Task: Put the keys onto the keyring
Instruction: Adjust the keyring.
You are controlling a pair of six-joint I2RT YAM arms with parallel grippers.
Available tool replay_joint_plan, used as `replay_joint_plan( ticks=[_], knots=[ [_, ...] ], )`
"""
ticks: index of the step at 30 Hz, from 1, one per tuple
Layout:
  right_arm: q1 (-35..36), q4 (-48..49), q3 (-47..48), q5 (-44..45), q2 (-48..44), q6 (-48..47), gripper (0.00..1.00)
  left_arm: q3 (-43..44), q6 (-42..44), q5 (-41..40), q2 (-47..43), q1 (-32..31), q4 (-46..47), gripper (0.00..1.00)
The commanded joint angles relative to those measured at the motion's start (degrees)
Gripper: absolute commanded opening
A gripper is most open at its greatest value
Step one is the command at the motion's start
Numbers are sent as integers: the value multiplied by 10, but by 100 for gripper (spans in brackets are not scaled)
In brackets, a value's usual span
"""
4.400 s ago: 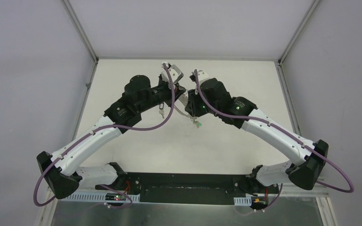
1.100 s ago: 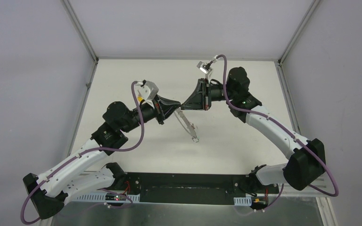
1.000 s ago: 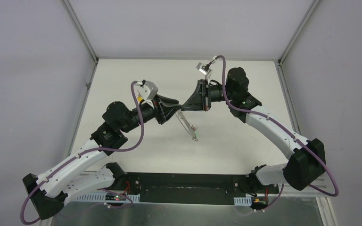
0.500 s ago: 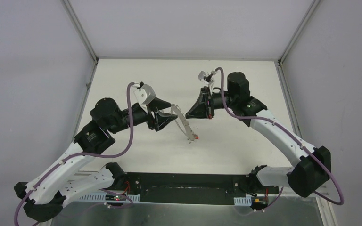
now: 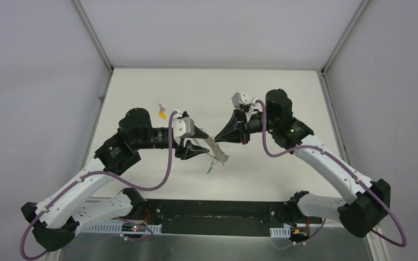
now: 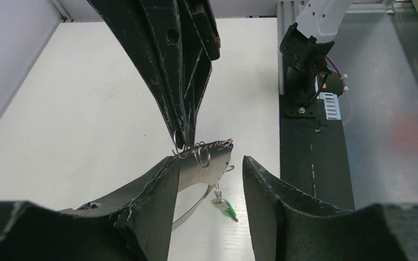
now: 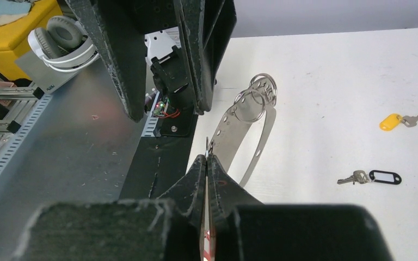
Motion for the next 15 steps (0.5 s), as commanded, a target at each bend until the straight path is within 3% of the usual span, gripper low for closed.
replay_joint_plan(
  ticks=[1,15],
  knots=[
    [10,30,8,-16,-3,-37,0,16,69,46,0,-3,24,48],
    [37,39,14,20,1,-27,0,40,97,-42,27,-15,21,46]
  ],
)
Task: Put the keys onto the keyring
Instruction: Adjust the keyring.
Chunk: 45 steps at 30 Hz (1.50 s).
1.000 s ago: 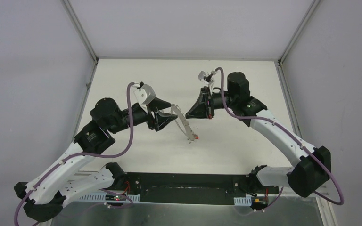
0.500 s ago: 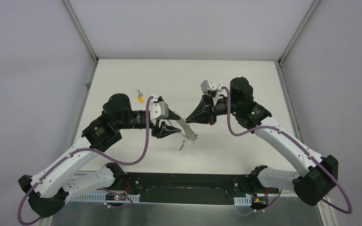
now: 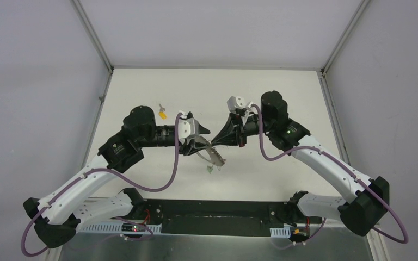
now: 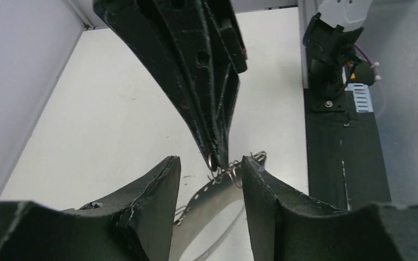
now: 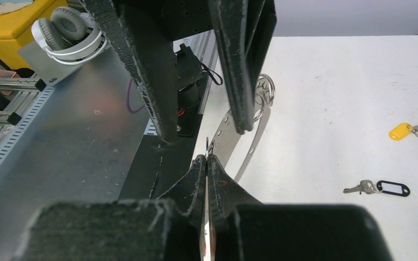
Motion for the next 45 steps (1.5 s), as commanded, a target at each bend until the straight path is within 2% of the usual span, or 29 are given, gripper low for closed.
replay_joint_plan(
  ticks=[1,5,10,19,23,25,32,37,45],
  knots=[
    [10,38,15,25,-4,2,0,36,24,-33,11,-8,11,45],
    [11,38,19,60,-7,33,0,62,44,-44,28,-8,-42,41],
    [11,35,23,114,-2,102,0,88,20,-84,37,-8,-73,45],
    [11,11,20,176,10,198,0,101,-167,-278,25,-8,-115,60],
    [9,0,9,202,4,213,0,100,-282,-350,20,-7,-156,64],
    [8,-2,1,208,2,215,0,93,-372,-369,19,-7,-171,65],
    [6,-5,-18,208,-1,224,0,36,-669,-371,13,-7,-177,76],
    [6,3,-31,198,0,231,0,-27,-801,-332,13,-6,-91,84],
    [6,34,-54,187,-5,243,0,-135,-959,-356,1,-6,56,89]
  ],
)
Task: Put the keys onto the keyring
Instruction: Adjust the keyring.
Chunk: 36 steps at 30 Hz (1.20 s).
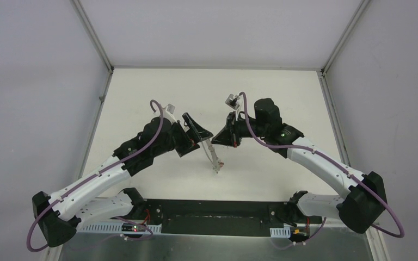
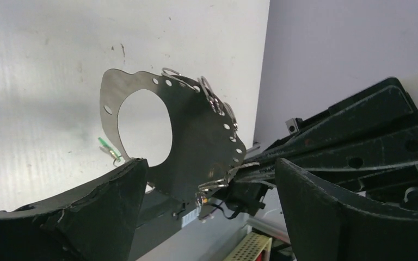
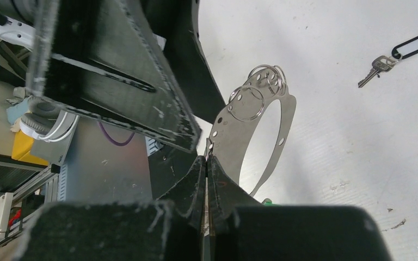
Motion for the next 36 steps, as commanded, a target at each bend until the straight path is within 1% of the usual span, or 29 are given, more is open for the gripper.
replay_joint_plan(
  ticks=[1,5,8,9,11,12,20,23,26,29,31,36],
  knots=[
    [-2,52,-3,-18,-20,17,0,-42,-123,-12,-5,-3,125,90],
    [-2,55,-4,-25,-22,19,0,-43,-144,-10,22,-1,138,89],
    [-2,55,-5,-28,-22,19,0,-43,-157,-12,33,0,146,85],
    [-2,56,-5,-28,-22,19,0,-45,-161,-26,35,0,150,82],
    [-2,55,-6,-29,-23,19,0,-48,-171,-35,38,1,155,73],
    [-2,55,-6,-30,-22,19,0,-50,-174,-39,40,1,156,67],
    [-2,51,-4,-24,-24,15,0,-56,-169,-50,33,2,143,41],
    [-2,23,6,-16,-21,1,0,-52,-158,-54,28,3,130,31],
    [-2,-26,25,-7,-13,-17,0,-41,-142,-58,28,2,114,23],
    [-2,-77,48,-4,-2,-34,0,-19,-116,-58,37,2,91,9],
    [-2,-102,62,-3,4,-38,0,-2,-98,-58,44,2,70,6],
    [-2,-135,83,-7,11,-47,0,34,-50,-65,58,2,28,5]
  ],
)
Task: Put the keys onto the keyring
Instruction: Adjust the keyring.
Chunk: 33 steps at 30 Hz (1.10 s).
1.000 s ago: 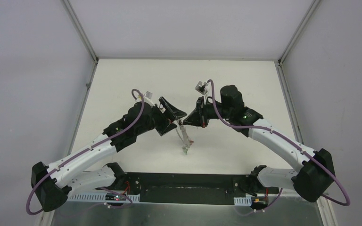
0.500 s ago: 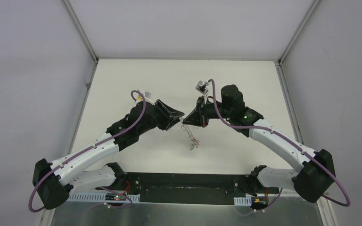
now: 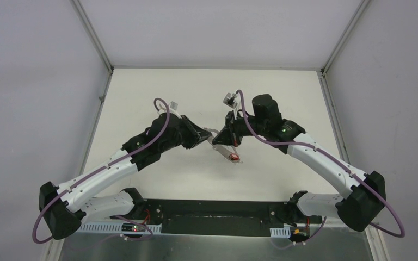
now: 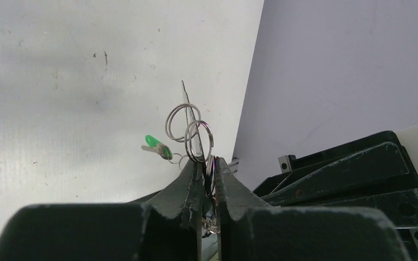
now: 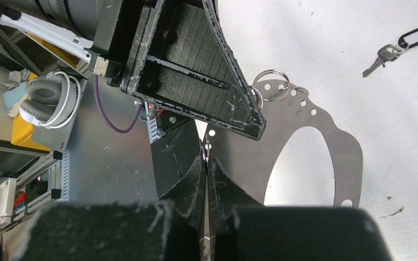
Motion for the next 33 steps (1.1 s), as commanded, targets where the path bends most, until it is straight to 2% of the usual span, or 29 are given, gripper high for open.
replay_joint_plan(
  ticks=[1,8,17,24,33],
  knots=[
    [-3,-56,39,1,2,-15,0,53,64,-37,6,2,-57,3],
    [-3,-74,51,-15,9,-56,0,99,123,-42,19,2,-123,0],
    [-3,143,-63,-80,-82,-100,0,105,140,-30,32,2,-139,0],
    [-2,144,-56,-167,-69,-153,0,126,164,-13,52,2,-140,0],
    [0,133,-50,-210,-71,-250,0,158,195,16,87,2,-144,0]
  ],
)
